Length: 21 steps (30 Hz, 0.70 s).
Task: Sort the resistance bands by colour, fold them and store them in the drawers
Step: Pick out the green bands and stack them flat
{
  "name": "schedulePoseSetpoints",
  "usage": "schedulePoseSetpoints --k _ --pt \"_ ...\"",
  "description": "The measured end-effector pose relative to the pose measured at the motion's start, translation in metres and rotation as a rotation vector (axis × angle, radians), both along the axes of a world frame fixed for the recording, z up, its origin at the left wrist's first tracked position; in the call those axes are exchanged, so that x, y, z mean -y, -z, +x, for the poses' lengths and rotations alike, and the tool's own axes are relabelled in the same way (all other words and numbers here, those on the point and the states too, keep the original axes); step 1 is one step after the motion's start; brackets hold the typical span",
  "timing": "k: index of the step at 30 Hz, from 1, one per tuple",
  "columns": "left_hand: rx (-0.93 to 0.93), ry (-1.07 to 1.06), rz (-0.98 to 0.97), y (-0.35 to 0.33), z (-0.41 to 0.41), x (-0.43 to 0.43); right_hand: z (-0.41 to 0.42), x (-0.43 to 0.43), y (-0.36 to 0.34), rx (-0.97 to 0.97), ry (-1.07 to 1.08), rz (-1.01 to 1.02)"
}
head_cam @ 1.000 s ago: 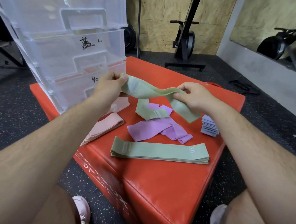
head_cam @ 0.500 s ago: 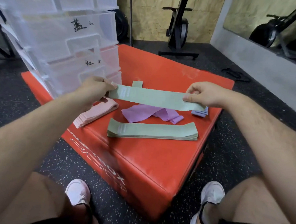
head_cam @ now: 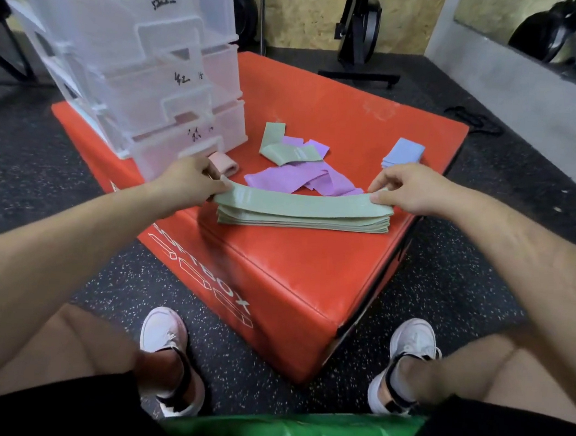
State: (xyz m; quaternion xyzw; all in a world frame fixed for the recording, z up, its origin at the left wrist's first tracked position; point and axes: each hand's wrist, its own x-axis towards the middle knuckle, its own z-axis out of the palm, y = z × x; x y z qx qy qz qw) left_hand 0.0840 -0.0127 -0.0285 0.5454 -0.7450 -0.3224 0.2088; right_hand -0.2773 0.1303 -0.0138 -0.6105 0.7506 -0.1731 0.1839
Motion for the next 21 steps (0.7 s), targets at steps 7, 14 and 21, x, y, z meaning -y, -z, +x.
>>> schedulePoseSetpoints --k 7,14,21 --pt "0.167 0.053 -0.148 0.013 0.0 -0.003 0.001 -0.004 0.015 -0.139 -0.063 -0.035" --pt "0.204 0.536 -0.34 0.014 0.008 -0.004 -0.001 -0.014 0.009 -0.033 -0.209 0.023" --pt "0.258 0.627 -0.324 0.02 0.009 0.001 -0.003 -0.017 0.012 -0.086 -0.198 0.096"
